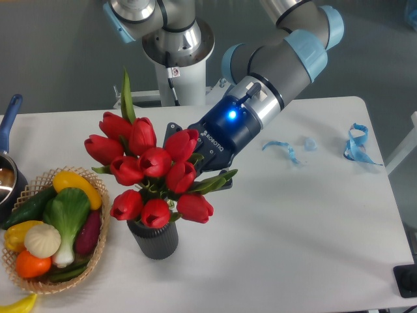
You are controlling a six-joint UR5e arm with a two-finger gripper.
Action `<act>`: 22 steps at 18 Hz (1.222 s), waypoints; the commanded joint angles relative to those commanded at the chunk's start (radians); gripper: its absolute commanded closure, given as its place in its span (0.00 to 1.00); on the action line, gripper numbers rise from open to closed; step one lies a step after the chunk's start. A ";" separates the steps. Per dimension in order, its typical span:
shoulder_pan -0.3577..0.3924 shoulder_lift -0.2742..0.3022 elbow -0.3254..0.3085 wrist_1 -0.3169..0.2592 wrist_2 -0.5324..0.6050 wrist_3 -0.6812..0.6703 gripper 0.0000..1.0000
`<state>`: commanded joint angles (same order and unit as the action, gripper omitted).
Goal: Insert the flowers into the vase
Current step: 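Lower the tulip stems into the black vase opening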
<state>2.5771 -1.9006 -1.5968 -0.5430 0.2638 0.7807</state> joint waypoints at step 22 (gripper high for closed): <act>-0.020 -0.069 -0.178 0.000 -0.173 0.294 1.00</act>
<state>2.5571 -1.9696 -1.7747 -0.5430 0.0905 1.0751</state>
